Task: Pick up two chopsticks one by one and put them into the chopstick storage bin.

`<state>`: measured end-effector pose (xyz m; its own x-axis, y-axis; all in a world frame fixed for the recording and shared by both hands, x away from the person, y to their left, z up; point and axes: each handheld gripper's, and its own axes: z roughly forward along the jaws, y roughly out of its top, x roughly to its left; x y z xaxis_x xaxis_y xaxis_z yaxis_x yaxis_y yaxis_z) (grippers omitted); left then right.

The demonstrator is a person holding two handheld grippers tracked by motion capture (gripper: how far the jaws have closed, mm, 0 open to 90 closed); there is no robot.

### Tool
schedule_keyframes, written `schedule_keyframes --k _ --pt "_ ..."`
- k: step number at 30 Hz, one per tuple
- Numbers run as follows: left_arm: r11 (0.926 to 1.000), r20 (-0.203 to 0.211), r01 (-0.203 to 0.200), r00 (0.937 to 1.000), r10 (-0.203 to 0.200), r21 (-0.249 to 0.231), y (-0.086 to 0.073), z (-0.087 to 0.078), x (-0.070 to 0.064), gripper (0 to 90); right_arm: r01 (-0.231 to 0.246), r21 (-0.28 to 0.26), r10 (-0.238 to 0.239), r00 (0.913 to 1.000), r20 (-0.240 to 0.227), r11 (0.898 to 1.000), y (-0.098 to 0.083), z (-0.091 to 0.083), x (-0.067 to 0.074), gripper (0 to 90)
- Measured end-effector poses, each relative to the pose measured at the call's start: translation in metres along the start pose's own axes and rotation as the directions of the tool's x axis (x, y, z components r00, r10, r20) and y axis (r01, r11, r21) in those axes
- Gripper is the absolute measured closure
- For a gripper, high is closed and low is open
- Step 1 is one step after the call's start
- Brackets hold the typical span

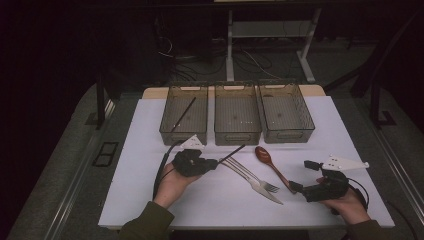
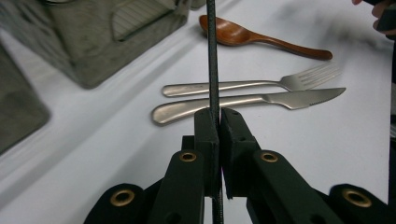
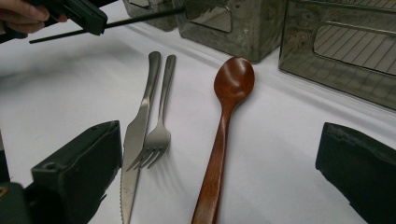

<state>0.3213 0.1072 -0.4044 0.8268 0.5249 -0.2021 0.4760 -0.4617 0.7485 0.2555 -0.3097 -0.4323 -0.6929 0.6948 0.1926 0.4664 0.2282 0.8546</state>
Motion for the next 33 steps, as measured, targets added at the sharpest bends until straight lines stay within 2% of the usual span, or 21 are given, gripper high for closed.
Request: schedule_keyframes --k 10,23,26,33 --pt "0.9991 -0.046 0.026 0.9985 -0.028 -0.034 -0.003 -0.025 0.018 85.2 0.001 0.0 -0.001 1.0 0.0 1.0 0.0 0.0 0.0 0.0" --pt "0.9968 -0.06 0.04 0.9972 -0.045 -0.069 -0.004 -0.044 0.036 85.2 0.0 0.005 0.0 1.0 -0.001 1.0 0.0 0.001 0.0 0.0" --pt "0.9978 -0.056 0.027 0.9979 -0.03 -0.06 -0.002 -0.046 0.04 85.2 0.0 0.005 0.0 1.0 -0.002 1.0 0.0 0.001 0.0 0.0" --pt "0.9963 -0.071 0.022 0.9971 -0.028 -0.084 0.008 -0.055 0.051 85.1 0.0 0.008 0.0 1.0 0.003 1.0 0.0 0.001 -0.001 0.0"
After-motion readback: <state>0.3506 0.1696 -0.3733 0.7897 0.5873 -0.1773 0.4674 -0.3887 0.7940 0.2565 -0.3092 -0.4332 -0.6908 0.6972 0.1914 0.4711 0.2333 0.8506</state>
